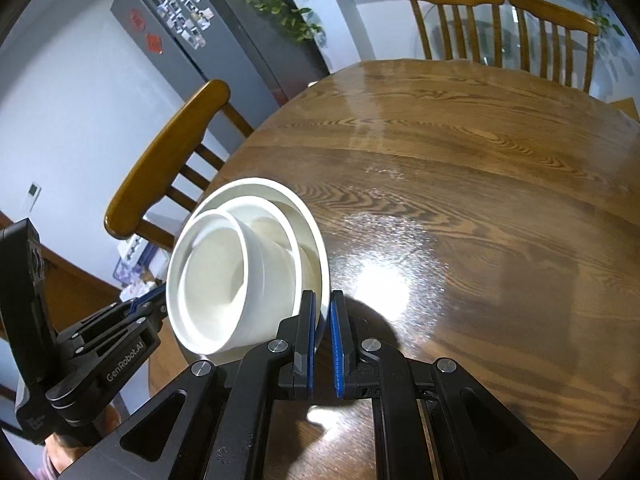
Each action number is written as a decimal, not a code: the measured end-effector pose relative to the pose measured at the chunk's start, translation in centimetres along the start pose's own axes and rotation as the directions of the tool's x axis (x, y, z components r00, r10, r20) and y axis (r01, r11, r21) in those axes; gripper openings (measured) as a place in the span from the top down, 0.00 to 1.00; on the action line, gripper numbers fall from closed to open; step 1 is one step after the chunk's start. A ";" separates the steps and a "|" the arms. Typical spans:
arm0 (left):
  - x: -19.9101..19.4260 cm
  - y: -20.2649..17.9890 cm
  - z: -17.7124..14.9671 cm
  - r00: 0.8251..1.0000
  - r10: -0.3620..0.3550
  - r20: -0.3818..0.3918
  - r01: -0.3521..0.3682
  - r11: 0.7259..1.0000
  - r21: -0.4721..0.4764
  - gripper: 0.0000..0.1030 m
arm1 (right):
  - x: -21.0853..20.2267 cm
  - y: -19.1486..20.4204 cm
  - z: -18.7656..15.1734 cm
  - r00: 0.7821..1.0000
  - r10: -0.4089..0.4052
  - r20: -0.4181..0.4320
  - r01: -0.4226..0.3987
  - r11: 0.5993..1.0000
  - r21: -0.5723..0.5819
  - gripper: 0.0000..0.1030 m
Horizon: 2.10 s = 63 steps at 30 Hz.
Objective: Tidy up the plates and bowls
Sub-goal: 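Lift the nested bowl stack with both tools and carry it over the teal dish, then lower the nested bowl stack onto the teal dish with both tools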
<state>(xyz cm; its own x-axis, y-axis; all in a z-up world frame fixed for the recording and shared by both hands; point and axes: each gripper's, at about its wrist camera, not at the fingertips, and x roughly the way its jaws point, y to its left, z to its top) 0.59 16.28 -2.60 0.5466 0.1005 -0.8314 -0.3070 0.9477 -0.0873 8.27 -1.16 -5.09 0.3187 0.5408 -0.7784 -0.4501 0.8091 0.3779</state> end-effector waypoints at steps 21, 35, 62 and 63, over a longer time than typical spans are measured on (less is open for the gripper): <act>3.9 3.7 0.2 0.994 0.037 -0.102 -0.041 0.998 -0.045 0.97 | 5.8 1.1 0.6 0.994 0.018 -0.112 -0.017 1.000 0.007 0.90; 4.7 3.9 0.1 0.991 0.056 -0.119 -0.061 0.998 -0.034 0.97 | 7.0 1.0 0.9 0.990 0.017 -0.140 -0.016 1.000 0.004 0.89; 4.8 4.1 0.3 0.992 0.054 -0.112 -0.057 0.998 -0.023 0.96 | 7.1 1.6 0.8 0.990 -0.012 -0.141 0.011 1.000 -0.007 0.90; 4.8 4.0 0.3 0.992 0.056 -0.112 -0.058 0.998 -0.021 0.95 | 7.1 1.6 0.8 0.990 -0.014 -0.141 0.013 1.000 -0.008 0.90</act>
<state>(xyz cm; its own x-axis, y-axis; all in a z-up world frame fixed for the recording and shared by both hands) 2.23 20.70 -6.75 0.4383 0.1186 -0.8910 -0.3548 0.9336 -0.0502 10.49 4.22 -9.61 0.2043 0.4921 -0.8462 -0.4526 0.8140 0.3641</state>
